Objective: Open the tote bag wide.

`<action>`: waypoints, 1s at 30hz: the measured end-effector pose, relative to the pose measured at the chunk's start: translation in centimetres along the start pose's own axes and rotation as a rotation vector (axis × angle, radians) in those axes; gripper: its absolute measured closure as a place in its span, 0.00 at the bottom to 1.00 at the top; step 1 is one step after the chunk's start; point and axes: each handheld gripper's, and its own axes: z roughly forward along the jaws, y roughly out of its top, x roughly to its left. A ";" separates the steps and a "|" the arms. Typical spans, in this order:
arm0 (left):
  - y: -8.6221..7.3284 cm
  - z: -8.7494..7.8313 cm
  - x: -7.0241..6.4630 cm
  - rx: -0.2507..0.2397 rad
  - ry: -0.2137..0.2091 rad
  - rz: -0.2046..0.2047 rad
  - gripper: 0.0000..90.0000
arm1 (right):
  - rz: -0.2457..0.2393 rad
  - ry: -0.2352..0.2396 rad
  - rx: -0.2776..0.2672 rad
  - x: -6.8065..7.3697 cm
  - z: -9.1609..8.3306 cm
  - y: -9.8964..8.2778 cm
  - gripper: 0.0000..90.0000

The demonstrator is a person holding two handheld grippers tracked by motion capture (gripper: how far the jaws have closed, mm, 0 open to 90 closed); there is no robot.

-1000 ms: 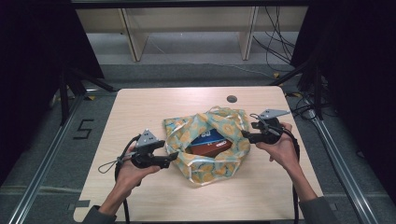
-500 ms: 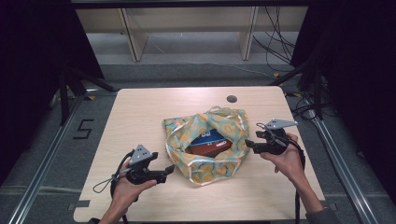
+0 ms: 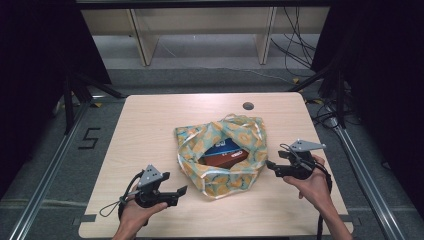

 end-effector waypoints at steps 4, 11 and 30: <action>-0.5 0.2 -0.3 0.015 -0.015 0.025 0.21 | 0.026 -0.011 -0.004 0.3 -0.3 -0.8 0.41; -1.4 0.2 -0.2 0.034 -0.001 0.033 0.21 | 0.042 0.008 -0.018 1.3 -0.9 -2.5 0.40; -2.7 0.6 -0.9 0.083 0.016 0.038 0.18 | 0.039 0.051 0.049 3.1 -2.0 -6.9 0.33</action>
